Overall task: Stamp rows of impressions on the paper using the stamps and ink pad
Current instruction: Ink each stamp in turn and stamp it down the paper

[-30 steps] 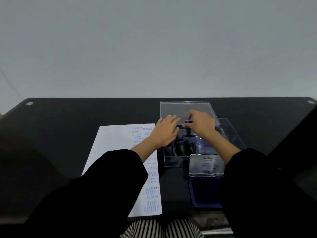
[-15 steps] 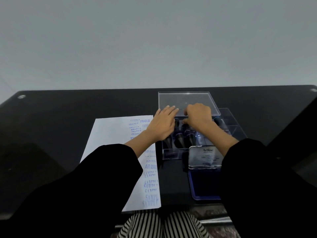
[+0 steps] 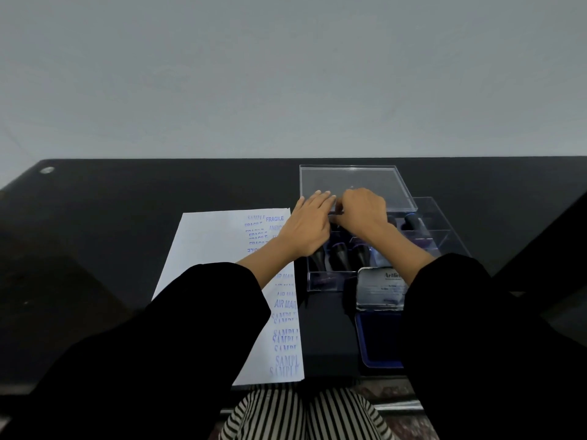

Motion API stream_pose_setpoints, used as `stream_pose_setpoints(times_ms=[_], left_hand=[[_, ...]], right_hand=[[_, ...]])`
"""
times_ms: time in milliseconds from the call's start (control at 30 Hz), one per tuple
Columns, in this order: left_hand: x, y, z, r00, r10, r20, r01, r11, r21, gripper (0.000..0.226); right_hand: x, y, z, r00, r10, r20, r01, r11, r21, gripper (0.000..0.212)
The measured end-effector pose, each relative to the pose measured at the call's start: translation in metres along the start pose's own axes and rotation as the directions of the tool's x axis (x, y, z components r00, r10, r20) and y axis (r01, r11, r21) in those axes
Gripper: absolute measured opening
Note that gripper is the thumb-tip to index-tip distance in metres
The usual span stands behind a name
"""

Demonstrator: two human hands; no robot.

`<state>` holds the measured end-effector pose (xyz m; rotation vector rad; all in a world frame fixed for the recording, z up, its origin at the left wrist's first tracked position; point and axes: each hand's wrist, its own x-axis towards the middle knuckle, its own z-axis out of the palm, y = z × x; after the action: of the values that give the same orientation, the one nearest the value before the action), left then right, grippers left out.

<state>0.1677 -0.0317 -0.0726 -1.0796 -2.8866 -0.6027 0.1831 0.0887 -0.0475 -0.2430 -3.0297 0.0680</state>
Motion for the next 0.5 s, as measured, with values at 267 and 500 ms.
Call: stream_pose_setpoints(times_ms=[267,500], left_hand=[[-0.0010,0.0003,-0.0005,1.000,-0.006,-0.003,0.006,1.000,-0.005,0.051],[-0.0009,0.0010,-0.0024,1.000,-0.006,-0.005,0.006,1.000,-0.012,0.049]], right_hand=[[-0.0015,-0.0050,-0.0008,0.993,0.055,0.100,-0.060,0.997,0.043,0.030],[0.0022,-0.0023,-0.0049,0.985,0.146,0.092,-0.161,0.969,0.187,0.025]])
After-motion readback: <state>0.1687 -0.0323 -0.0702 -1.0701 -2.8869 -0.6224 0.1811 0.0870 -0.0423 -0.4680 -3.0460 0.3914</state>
